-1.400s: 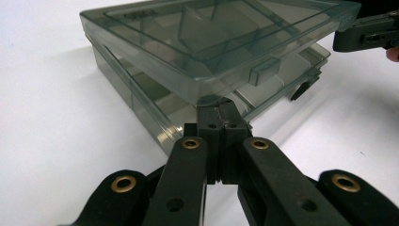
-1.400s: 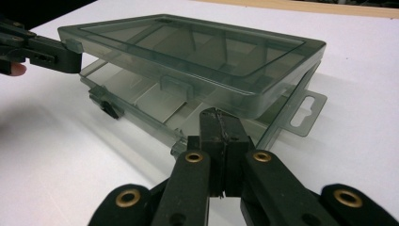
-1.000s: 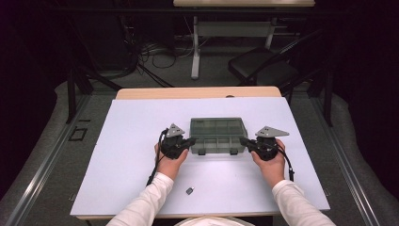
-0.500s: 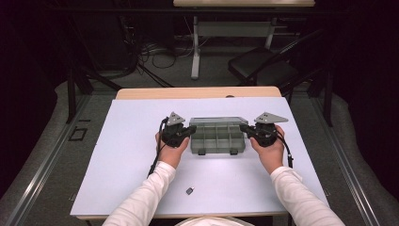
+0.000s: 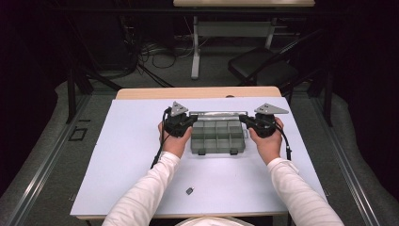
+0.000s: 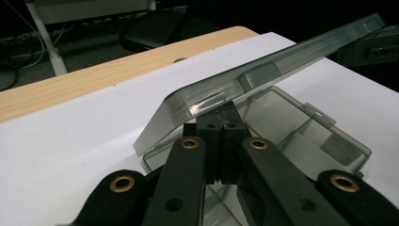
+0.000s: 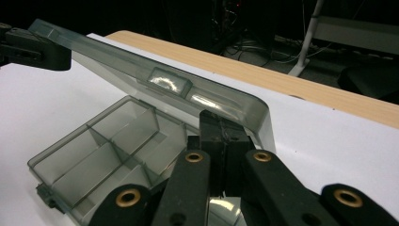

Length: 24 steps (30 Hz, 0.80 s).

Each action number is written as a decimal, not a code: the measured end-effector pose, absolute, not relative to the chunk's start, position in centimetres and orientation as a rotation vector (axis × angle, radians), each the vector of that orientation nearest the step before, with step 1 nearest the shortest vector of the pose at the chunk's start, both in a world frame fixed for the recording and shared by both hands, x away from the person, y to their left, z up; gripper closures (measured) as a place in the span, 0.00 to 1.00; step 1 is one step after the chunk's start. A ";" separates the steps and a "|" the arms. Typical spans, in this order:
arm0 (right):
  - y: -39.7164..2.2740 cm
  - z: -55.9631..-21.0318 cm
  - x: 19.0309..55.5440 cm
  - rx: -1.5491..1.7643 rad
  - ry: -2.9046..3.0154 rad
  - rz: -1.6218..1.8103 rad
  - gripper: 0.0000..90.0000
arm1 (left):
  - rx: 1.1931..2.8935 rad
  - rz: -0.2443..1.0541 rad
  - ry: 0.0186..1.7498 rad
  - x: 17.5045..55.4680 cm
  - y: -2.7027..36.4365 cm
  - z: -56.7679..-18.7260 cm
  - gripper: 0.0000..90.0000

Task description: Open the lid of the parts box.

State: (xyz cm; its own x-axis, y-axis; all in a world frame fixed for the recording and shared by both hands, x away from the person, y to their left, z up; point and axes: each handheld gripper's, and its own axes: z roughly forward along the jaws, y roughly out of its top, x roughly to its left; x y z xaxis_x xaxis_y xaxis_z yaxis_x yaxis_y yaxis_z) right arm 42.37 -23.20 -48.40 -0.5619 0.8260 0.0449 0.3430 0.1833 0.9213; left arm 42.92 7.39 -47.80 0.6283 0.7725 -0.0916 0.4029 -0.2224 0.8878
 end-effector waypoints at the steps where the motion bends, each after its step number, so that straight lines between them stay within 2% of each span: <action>1: -23.2 -48.4 42.4 1.099 1.991 1.365 1.00 | 1.839 0.460 0.943 43.0 7.4 -47.7 1.00; 24: -23.1 -48.2 43.2 1.090 1.966 1.354 0.99 | 1.798 0.450 0.974 44.2 7.8 -47.4 1.00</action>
State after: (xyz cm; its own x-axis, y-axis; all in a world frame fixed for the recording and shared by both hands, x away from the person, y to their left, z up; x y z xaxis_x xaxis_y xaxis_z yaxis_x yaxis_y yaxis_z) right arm 43.20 -23.10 -48.22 -0.5469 0.8367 0.0297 0.3263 0.1803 0.9279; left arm 44.20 7.79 -47.42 0.6065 0.7850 -0.1261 0.4125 -0.1750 0.8940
